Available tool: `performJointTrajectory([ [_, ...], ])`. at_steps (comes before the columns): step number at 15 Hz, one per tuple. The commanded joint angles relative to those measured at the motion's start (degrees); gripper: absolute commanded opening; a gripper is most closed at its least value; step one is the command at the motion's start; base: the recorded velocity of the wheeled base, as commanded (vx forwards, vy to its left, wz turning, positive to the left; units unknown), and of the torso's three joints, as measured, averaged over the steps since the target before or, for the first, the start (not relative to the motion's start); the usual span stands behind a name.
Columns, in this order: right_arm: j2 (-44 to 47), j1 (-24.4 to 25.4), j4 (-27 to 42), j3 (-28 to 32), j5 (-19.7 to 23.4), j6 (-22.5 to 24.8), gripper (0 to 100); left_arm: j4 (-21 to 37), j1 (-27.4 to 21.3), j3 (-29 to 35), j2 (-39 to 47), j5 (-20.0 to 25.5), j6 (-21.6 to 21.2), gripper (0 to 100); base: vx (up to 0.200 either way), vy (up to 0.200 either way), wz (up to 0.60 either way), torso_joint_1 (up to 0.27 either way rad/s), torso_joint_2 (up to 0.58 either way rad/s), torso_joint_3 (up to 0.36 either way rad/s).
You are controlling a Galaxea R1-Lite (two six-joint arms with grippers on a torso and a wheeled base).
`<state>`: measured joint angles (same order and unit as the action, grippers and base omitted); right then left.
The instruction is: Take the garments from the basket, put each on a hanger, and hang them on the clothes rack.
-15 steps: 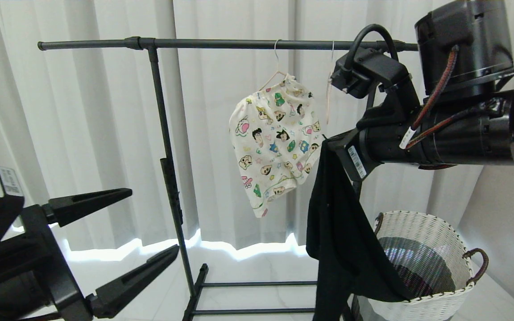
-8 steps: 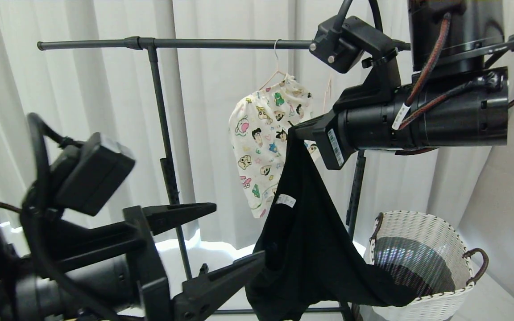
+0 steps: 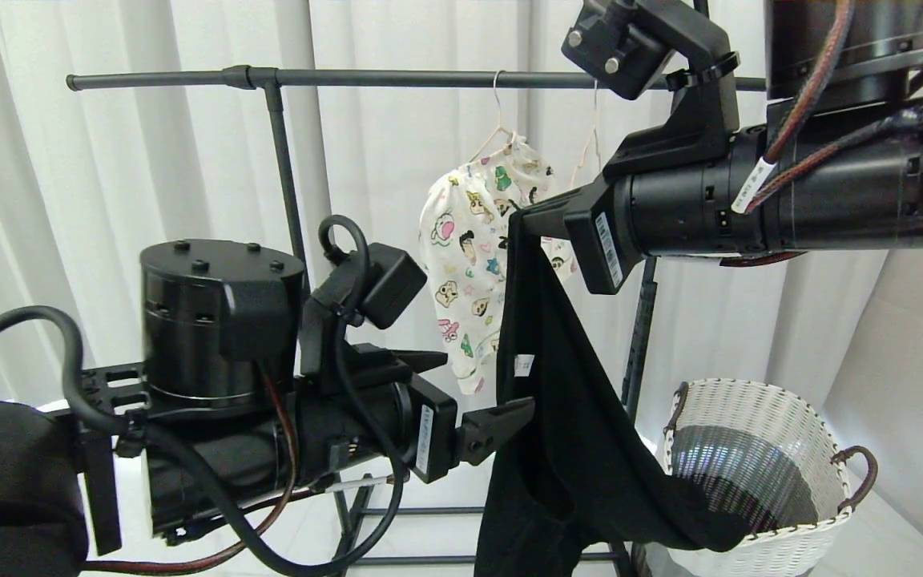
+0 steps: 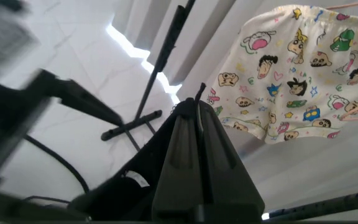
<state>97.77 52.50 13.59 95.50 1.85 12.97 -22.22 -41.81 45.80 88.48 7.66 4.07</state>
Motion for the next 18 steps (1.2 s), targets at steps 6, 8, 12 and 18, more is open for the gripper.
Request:
performJointTrajectory([
  [6,-0.30,0.49,0.03,0.12,-0.36,0.04,0,-0.10,-0.64,-1.59,5.21,-10.29,-0.73,100,0.000,0.000,0.00,0.000,0.00,0.000],
  [8,-0.30,0.32,0.03,0.12,-0.45,0.04,0,-0.10,-0.64,-4.05,3.54,-10.29,-0.82,100,0.000,0.000,0.00,0.000,0.00,0.000],
  [12,-0.74,0.41,0.03,0.04,-0.45,0.21,0,-0.10,0.07,-8.18,0.91,-10.38,-0.73,100,0.000,0.000,0.00,0.000,0.00,0.000],
  [18,-2.32,1.11,0.47,-0.40,-0.62,0.30,0,-4.50,0.51,-8.09,1.52,-10.38,-0.82,0,0.000,0.000,0.00,0.000,0.00,0.000],
])
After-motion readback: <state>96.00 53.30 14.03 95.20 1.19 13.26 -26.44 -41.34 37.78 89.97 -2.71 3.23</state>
